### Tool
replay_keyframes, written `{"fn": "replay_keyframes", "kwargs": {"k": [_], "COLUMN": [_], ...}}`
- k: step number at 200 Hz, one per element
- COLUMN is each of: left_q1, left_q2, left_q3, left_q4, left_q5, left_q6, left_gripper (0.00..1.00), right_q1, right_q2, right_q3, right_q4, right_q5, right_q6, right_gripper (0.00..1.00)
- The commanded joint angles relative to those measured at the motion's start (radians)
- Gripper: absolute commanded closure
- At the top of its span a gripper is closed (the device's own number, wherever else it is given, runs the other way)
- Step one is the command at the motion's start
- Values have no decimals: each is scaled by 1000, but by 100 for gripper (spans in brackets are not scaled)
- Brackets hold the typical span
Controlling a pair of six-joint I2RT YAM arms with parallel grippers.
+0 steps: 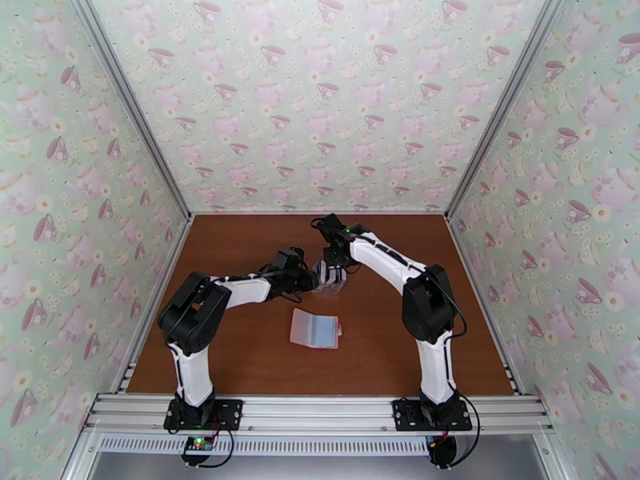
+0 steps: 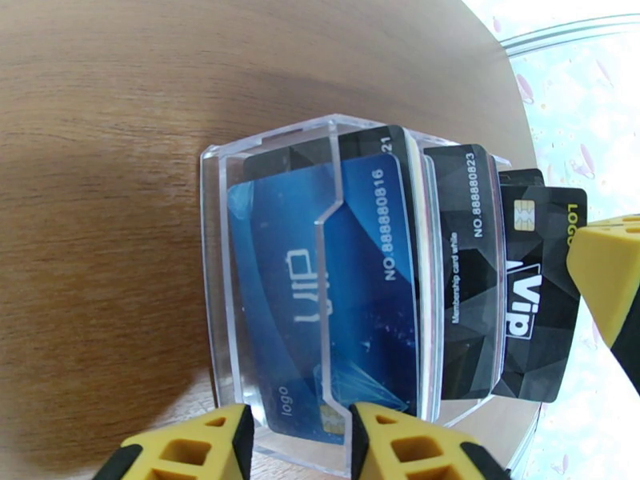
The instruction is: Put the credit cards into the card holder
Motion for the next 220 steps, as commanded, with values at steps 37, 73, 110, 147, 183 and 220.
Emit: {"fn": "replay_keyframes", "kwargs": {"k": [37,73,110,147,183,220], "left_q1": [4,2,3,3,3,2], "left_q2": [58,58,58,61,64,68], "left_q3": [2,0,-1,0,0,0], "left_q4": [-60,-61,-59,-57,-54,-51], "left_q5": [-13,-12,-12,-9,-6,-3], "left_q6": [-6,-6,-8,-11,-14,-16], "left_gripper": [62,62,62,62,62,63], "right_q1": [7,7,7,6,12,21], "right_q2": [-5,4,1,1,-6,4], "right_q3": [34,35,40,44,43,50], "right_q4": [-62,-65,-72,-78,-77,-75], "right_q5": [83,86,95,94,92,84], "right_q6": [0,-2,-3,-2,-1,3], "right_gripper": [91,88,87,88,89,91]}}
